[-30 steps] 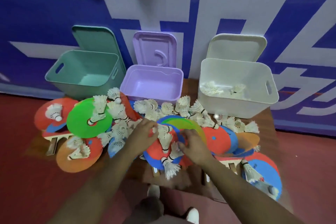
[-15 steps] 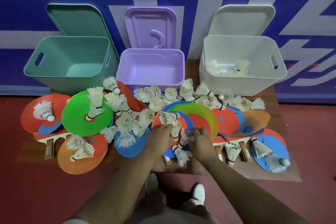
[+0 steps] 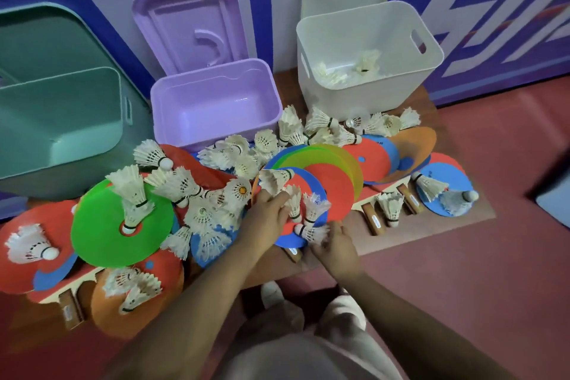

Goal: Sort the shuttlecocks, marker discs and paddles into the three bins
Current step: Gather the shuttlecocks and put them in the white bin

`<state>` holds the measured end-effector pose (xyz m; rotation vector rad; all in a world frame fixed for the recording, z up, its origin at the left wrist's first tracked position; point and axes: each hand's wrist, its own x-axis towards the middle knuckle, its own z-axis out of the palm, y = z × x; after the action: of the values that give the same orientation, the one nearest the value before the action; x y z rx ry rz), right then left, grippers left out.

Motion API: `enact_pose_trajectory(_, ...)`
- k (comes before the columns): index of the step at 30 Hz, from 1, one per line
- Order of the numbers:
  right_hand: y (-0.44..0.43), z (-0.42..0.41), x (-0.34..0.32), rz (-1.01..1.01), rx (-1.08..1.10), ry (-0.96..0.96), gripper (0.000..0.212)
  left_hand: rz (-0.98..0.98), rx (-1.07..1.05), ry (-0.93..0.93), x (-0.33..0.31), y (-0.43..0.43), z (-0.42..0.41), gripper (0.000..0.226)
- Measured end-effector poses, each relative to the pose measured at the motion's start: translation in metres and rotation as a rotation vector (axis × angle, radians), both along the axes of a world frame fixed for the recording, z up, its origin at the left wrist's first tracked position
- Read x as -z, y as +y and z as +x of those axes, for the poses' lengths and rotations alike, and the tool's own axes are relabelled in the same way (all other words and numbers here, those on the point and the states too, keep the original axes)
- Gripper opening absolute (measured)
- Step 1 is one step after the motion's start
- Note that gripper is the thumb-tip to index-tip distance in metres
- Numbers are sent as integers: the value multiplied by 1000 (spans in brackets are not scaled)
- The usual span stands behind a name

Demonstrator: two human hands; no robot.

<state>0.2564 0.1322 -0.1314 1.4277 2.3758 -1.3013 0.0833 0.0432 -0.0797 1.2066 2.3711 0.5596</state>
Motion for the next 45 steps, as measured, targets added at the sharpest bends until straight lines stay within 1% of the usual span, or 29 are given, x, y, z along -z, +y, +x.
enact_pose_trajectory(2,5,3,-12,27,42,45,47,17,-14,-63,0,-1,-1,35)
enact_pose_trajectory(6,20,13,-42,95,21,112,51,21,-23,-132,-5,-6,0,34)
enact_pose_trajectory(10,39,5,-70,147,-16,222,52,101,-21,-154,-4,-15,2,20)
enact_pose_trajectory(12,46,-8,-79,93,-60,222,56,107,-37,-145,0,-19,2,14)
enact_pose_trajectory(14,52,-24,-82,-26,-138,183,62,97,-62,-171,1,-22,1,13)
enact_pose_trajectory(15,54,-30,-79,-91,-161,159,61,95,-81,-184,1,-23,0,14)
enact_pose_trajectory(17,58,-37,-72,-209,-153,113,47,87,-117,-202,1,-27,-4,18)
enact_pose_trajectory(20,62,-37,-61,-248,-158,100,35,77,-138,-259,-1,-33,-8,26)
enact_pose_trajectory(23,60,-33,-58,-244,-154,152,36,99,-155,-309,-1,-35,-7,36)
enact_pose_trajectory(25,59,-29,-56,-284,-138,169,35,108,-169,-336,-1,-33,-6,44)
enact_pose_trajectory(28,59,-26,-56,-343,-52,193,37,142,-195,-400,0,-31,-7,57)
enact_pose_trajectory(30,63,-24,-65,-356,20,262,38,155,-262,-458,2,-30,-7,63)
enact_pose_trajectory(32,70,-25,-78,-373,114,352,34,141,-324,-519,4,-30,-9,63)
enact_pose_trajectory(36,71,-37,-110,-486,210,572,21,173,-330,-645,0,-30,-10,59)
enact_pose_trajectory(39,57,-53,-121,-546,171,602,22,254,-272,-778,-14,-27,-7,59)
enact_pose_trajectory(41,45,-62,-123,-526,115,551,25,272,-238,-843,-17,-26,-9,66)
enact_pose_trajectory(43,34,-69,-125,-543,84,508,25,248,-217,-896,-19,-26,-11,74)
enact_pose_trajectory(45,26,-75,-128,-661,90,530,21,232,-196,-922,-20,-27,-14,78)
